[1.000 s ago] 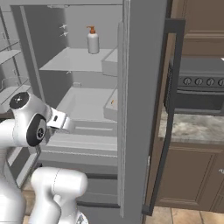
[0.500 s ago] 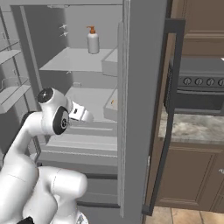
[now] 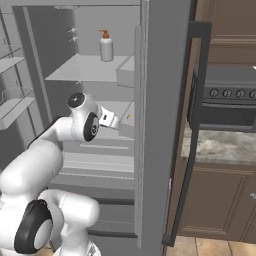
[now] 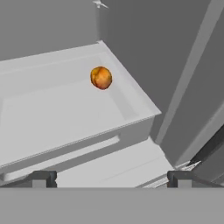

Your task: Pick the orange and peach from the fridge and place them on the plate next to the blender to make a fruit smoothie.

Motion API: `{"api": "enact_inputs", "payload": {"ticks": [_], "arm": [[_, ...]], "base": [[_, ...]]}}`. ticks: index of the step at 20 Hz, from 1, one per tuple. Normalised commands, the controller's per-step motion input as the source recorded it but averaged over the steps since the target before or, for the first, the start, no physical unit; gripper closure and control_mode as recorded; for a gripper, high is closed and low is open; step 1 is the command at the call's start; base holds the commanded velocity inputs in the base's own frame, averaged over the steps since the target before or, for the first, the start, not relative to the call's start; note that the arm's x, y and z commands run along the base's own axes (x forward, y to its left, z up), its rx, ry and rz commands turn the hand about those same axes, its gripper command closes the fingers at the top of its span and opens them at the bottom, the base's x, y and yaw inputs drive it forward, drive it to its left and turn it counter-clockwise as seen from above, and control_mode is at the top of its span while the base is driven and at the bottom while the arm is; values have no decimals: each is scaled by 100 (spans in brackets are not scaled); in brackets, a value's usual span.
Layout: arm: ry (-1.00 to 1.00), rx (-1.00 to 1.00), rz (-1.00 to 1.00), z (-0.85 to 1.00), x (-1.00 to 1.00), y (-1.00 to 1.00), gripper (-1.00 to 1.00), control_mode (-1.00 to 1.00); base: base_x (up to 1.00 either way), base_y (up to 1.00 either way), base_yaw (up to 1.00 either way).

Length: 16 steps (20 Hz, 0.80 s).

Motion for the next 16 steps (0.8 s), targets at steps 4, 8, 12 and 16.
{"api": "enact_inputs", "payload": {"ticks": [4,8,12,16], "arm": [[0,0,5,0,1,4,-100,-100],[0,0,0,0,17,0,-100,-100],[0,0,0,0,38,0,-100,-100],[0,0,0,0,44,0,-100,-100]], "base": [[0,0,0],[0,0,0],[0,0,0],[0,0,0]]}}
